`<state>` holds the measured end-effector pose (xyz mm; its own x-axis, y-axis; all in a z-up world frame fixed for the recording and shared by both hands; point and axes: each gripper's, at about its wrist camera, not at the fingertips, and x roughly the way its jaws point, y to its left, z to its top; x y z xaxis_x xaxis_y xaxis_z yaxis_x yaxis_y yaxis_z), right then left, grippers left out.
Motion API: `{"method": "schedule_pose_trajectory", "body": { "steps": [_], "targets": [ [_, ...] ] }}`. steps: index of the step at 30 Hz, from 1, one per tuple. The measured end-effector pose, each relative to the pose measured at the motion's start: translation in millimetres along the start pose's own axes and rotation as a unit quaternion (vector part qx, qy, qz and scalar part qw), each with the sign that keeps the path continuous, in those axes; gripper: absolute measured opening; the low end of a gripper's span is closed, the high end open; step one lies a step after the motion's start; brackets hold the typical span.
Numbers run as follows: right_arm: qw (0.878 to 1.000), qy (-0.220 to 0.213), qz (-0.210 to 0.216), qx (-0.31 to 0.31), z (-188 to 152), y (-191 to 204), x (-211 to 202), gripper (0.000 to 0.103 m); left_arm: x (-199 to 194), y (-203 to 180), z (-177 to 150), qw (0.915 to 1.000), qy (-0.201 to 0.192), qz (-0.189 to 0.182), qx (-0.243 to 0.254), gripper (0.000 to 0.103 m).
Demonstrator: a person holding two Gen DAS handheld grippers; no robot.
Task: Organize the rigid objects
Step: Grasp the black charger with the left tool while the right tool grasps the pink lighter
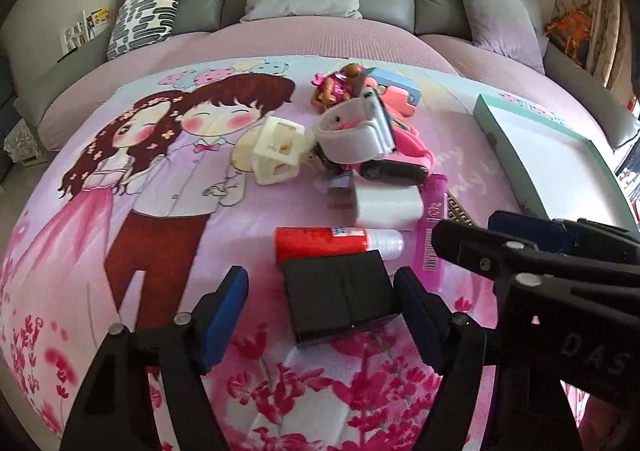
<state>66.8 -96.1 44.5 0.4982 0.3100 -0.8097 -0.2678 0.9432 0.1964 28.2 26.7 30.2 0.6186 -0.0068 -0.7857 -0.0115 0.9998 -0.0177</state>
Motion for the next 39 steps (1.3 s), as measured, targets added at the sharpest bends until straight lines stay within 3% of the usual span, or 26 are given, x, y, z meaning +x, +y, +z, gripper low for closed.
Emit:
{"method": "schedule_pose_trajectory", "body": {
  "steps": [3,8,22,28,31,39],
  "targets": [
    [1.0,0.007,0.002,0.001,-1.6,-0.1,6.7,0.042,-1.0,5.6,-1.3,1.0,-0.001,0.006,-0.004,0.075],
    [1.0,0.006,0.007,0.006,-1.5,-0.6,8.1,0.034,-1.9,19.3,-2.8,0.9998,-0.006,0.015,-0.014,0.075],
    [0.999,0.031,0.018,0.018,2.5,2.8,23.4,0.032,3.2,43.9,-5.0,0.9989,-0.001,0.005,-0.046,0.075],
    [0.999,0.03,0.027,0.036,6.3,-6.6,32.3,0.024,7.1,41.1,-6.0,0.999,0.001,-0.004,-0.045,0.075],
    [0.998,0.028,0.03,0.037,7.3,-8.4,34.0,0.023,8.2,41.2,-5.4,0.9984,0.005,-0.026,-0.051,0.06],
    [0.999,0.02,0.034,0.026,8.4,-7.1,39.7,0.021,8.9,35.4,-3.7,0.9986,0.007,-0.023,-0.046,0.058]
  ]
}}
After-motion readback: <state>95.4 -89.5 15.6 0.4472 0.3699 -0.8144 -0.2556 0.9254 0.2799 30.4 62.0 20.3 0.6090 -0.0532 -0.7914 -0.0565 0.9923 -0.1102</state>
